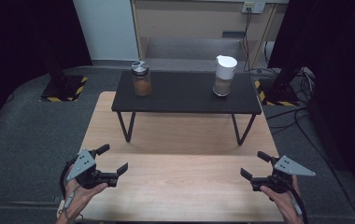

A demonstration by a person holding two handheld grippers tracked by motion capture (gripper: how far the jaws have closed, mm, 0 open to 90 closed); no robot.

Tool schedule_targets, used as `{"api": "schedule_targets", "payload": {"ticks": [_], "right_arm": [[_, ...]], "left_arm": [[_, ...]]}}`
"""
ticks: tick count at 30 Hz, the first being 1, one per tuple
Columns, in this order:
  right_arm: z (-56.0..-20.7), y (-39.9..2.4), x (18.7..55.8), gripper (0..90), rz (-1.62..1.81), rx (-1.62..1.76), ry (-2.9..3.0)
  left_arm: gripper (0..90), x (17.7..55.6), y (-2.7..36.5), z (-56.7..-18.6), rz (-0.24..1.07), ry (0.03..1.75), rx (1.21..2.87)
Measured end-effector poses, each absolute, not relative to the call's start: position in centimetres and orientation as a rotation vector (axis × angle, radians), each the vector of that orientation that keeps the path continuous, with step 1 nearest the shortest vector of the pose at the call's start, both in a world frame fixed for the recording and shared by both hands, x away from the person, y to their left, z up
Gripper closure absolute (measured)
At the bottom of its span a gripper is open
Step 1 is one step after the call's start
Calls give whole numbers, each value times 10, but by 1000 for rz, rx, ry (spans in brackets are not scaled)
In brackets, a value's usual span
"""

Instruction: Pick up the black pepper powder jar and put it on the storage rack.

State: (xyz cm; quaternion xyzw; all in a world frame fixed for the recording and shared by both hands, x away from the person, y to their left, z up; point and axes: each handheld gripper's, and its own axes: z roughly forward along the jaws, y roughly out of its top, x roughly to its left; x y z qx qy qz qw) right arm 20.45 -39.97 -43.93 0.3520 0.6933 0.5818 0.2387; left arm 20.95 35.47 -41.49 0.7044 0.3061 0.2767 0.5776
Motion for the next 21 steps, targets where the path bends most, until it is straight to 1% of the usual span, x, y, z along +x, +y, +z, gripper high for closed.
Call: {"api": "schedule_targets", "payload": {"ticks": [7,21], "right_arm": [[-444,-410,201,25,1627,1028,1823],[-444,-422,198,31,1630,1019,1800]], "left_arm": [[12,209,359,-417,653,749,1623],[12,209,361,-419,647,757,1616]]}}
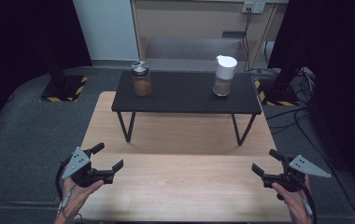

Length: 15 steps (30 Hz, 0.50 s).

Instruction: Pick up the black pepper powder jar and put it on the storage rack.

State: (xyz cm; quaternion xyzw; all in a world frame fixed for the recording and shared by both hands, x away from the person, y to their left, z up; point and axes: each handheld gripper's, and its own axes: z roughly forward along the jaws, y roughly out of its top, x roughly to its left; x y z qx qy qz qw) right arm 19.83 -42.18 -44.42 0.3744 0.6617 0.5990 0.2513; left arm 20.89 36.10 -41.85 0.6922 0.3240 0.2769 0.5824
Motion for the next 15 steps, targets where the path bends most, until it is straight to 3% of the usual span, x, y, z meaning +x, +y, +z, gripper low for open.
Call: {"api": "schedule_targets", "payload": {"ticks": [15], "right_arm": [[-443,-418,205,36,1650,945,1865]], "left_arm": [[12,210,360,-419,625,716,1626]]}}
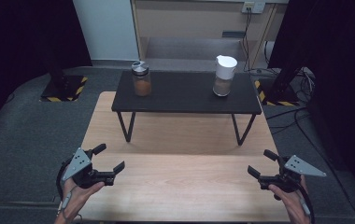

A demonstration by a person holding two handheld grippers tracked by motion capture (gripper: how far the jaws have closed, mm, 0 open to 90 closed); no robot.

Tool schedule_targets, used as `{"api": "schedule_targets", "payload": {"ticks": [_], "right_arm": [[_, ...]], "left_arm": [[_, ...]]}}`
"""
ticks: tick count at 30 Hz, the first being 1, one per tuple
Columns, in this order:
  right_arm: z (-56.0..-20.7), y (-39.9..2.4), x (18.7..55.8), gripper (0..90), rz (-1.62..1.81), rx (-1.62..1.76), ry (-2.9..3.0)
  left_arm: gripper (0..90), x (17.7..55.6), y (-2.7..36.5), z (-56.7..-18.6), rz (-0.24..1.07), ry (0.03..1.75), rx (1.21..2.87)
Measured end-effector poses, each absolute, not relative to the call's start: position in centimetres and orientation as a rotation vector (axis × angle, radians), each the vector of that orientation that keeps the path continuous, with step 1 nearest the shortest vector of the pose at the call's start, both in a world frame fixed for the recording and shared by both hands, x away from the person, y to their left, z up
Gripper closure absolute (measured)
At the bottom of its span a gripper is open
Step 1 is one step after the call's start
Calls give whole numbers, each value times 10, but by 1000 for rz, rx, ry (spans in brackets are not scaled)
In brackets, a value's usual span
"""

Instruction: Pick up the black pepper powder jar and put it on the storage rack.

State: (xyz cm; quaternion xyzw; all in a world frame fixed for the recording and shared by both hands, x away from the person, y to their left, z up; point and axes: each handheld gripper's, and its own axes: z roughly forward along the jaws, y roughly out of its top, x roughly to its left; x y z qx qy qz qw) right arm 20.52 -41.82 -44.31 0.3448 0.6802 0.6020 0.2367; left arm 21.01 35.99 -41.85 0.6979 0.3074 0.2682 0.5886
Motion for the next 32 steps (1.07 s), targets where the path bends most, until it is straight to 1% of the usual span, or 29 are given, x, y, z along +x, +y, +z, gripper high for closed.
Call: {"api": "schedule_targets", "payload": {"ticks": [32], "right_arm": [[-442,-413,208,38,1647,918,1895]], "left_arm": [[14,209,357,-417,612,687,1643]]}}
